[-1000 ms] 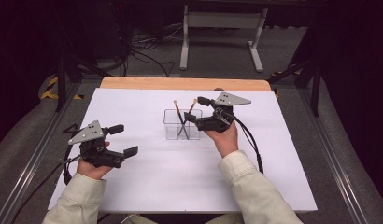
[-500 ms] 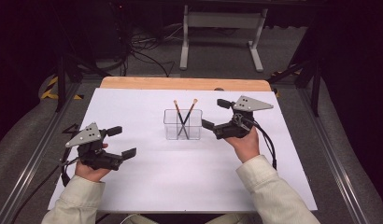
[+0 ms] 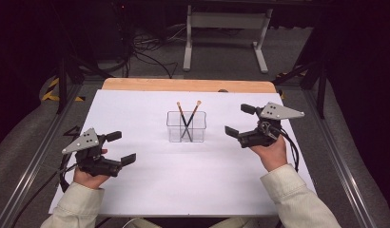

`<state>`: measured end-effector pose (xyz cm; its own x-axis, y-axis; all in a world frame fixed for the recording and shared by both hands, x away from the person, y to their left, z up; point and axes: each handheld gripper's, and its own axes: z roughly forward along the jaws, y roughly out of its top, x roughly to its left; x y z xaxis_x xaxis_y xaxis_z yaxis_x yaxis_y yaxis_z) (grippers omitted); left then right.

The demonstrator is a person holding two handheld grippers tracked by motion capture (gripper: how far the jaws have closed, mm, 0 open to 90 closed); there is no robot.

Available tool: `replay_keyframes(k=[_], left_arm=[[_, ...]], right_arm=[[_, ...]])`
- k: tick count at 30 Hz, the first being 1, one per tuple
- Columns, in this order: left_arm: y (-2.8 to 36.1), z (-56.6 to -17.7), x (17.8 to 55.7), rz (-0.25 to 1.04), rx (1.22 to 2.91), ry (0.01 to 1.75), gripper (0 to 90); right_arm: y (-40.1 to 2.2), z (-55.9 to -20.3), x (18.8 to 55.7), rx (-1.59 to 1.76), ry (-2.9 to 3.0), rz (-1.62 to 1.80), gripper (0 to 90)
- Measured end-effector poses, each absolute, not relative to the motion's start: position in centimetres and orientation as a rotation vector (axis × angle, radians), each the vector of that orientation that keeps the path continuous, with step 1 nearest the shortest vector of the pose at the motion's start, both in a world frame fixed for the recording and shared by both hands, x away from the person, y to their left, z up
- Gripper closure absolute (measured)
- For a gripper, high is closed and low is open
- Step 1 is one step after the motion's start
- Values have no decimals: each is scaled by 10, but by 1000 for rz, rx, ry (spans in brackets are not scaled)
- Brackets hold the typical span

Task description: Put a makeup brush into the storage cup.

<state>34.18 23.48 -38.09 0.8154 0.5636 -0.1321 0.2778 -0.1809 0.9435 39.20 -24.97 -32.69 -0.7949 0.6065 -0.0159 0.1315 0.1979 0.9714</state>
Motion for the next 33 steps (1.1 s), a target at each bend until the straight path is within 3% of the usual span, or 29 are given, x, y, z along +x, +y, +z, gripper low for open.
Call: replay_keyframes(k=[21, 33], left_arm=[[247, -390, 334, 306, 1721, 664, 13], [255, -396, 331, 293, 1681, 650, 15]], right_arm=[[-308, -333, 371, 779, 2056, 1567, 3], [-327, -355, 361, 812, 2077, 1527, 3]])
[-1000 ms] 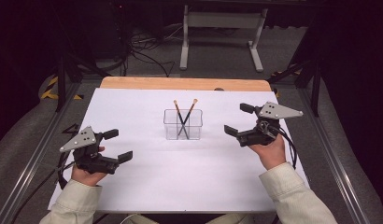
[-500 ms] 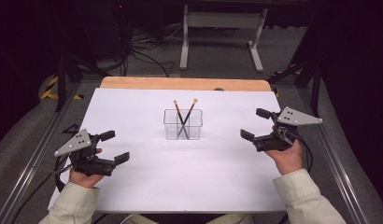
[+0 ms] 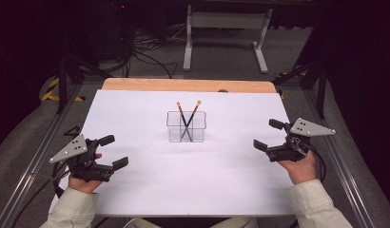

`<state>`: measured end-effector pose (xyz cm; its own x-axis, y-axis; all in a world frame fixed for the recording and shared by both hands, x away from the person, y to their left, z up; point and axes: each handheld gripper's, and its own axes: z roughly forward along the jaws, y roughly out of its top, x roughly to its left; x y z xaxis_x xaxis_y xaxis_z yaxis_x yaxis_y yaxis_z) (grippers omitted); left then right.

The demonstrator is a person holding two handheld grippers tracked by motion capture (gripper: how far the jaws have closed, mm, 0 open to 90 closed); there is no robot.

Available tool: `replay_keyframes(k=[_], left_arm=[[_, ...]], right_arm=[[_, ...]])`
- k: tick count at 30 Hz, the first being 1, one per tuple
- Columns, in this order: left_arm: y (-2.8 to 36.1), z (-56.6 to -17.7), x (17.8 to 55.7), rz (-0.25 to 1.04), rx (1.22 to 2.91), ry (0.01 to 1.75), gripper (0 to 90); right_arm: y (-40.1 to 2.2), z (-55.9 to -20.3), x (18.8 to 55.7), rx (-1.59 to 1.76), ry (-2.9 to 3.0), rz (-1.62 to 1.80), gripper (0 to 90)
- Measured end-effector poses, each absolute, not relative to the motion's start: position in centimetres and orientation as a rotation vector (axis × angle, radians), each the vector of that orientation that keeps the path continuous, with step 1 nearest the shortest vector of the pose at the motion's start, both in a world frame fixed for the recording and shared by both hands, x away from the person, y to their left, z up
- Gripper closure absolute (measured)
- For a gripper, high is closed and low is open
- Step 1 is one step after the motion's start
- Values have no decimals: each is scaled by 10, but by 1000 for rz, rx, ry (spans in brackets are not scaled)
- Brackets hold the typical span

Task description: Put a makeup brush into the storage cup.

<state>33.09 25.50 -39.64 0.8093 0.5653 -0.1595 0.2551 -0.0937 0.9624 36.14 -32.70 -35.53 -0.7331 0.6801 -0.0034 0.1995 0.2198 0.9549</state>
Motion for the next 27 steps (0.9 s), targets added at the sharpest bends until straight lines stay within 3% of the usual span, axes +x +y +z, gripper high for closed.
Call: replay_keyframes(k=[27], left_arm=[[261, -412, 334, 311, 1675, 655, 15]], right_arm=[[-348, -414, 345, 850, 2073, 1543, 0]])
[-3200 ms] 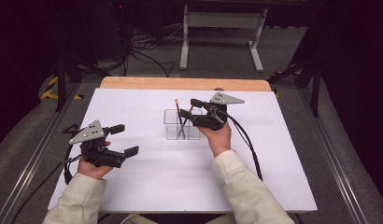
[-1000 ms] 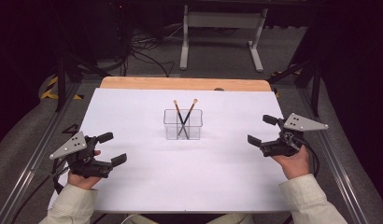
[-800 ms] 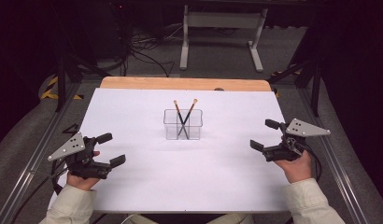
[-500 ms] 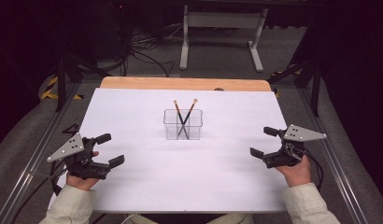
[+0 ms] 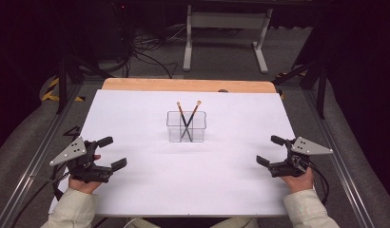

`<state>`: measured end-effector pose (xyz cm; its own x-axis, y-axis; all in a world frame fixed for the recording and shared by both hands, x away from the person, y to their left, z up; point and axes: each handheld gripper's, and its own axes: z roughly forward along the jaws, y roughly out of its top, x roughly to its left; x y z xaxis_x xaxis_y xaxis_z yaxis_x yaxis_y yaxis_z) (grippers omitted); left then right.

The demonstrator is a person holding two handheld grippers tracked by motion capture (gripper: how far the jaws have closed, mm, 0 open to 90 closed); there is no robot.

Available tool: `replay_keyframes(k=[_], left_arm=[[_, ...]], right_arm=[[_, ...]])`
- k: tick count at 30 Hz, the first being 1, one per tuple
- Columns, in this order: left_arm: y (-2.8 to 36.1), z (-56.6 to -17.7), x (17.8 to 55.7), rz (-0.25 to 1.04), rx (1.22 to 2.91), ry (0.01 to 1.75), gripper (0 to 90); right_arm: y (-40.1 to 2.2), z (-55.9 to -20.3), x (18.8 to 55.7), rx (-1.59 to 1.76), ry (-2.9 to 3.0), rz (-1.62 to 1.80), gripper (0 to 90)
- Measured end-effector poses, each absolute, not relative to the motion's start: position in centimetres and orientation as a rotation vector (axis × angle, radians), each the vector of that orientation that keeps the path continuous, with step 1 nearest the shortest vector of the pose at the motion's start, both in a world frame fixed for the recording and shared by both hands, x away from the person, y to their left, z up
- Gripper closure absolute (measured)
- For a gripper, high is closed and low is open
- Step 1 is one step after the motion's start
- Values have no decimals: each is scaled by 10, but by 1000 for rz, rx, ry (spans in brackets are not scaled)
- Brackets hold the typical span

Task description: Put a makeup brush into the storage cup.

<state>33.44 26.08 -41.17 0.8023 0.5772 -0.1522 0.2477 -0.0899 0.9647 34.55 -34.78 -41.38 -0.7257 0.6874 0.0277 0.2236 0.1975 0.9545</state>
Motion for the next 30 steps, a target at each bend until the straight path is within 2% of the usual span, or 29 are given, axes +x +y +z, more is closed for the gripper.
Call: replay_keyframes(k=[14, 30], left_arm=[[259, -424, 340, 293, 1690, 671, 15], [258, -425, 340, 286, 1693, 673, 15]], right_arm=[[-353, -439, 352, 920, 2049, 1484, 0], [-352, -439, 351, 918, 2021, 1487, 0]])
